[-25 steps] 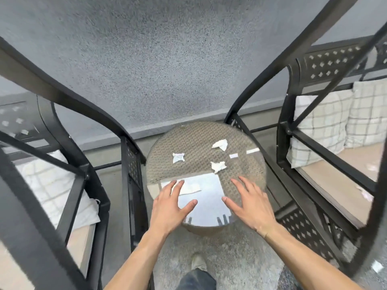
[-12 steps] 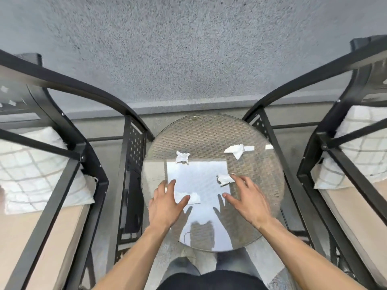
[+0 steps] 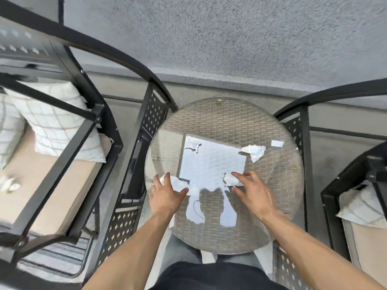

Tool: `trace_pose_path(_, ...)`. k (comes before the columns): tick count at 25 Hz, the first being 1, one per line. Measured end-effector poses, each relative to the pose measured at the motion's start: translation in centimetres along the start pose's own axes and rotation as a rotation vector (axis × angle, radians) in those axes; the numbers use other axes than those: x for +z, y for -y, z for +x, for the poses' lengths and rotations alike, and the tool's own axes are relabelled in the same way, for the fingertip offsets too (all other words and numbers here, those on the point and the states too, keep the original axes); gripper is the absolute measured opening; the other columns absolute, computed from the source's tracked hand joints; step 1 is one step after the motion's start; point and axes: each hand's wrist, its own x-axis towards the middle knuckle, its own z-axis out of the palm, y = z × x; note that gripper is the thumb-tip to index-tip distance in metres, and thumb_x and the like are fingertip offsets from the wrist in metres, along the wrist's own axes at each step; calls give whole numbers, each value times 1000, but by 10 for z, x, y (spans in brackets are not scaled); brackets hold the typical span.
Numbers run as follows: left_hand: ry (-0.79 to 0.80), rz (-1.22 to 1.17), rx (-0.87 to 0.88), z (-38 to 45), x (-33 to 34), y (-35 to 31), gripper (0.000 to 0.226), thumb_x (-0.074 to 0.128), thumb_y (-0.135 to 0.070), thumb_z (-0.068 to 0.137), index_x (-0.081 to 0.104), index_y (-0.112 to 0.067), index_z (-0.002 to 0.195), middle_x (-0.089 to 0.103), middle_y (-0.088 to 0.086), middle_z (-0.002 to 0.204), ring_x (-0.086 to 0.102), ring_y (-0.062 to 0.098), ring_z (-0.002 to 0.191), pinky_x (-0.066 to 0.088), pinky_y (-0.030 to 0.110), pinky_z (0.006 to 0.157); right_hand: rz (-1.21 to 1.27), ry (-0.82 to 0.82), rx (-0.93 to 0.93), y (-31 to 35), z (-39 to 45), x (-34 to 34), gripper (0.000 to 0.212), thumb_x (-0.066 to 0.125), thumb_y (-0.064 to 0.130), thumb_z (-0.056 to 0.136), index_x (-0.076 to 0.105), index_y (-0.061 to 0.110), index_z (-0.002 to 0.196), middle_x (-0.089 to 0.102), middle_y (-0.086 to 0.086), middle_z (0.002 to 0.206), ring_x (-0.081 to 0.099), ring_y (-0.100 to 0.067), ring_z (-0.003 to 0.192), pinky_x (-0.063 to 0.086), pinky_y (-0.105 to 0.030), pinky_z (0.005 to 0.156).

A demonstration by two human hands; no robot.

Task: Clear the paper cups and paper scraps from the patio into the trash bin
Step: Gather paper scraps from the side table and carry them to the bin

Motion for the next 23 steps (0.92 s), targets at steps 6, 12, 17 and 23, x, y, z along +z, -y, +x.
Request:
trace_pose_path(6,78,60,-56,19,22,-15,87,66,-69,71,33,-24,138,31,9,140,38,30,128,41,44,94,-5,87,120,-2,37,26,41,53,45,92,52,36,131,45,1,132,53,-24,112,46,-35,86)
trace_pose_path(12,47,159,143,31,35,-16,56,67,-53,81,43,-20,120,35,7,124,46,28,110,50,41,87,-63,108,151,5,48,53,32,53,27,94,56,25,125,49,1,125,51,-22,110,48,-34,87)
trace_pose_path(17,162,114,333,50,23,-27,28,53,-7,90,57,-20,114,55,6,115,62,31,93,55,46,74,-24,134,203,8,55,48,25,55,12,88,63,28,104,64,2,110,60,-23,95,51,-34,75)
trace_pose_path(23,38,-197,405,107,-27,-71,25,61,-4,86,64,-15,108,63,2,118,67,23,89,57,33,78,253,-171,316,-14,86,6,13,69,10,82,70,20,91,63,0,108,64,-23,90,45,-27,72)
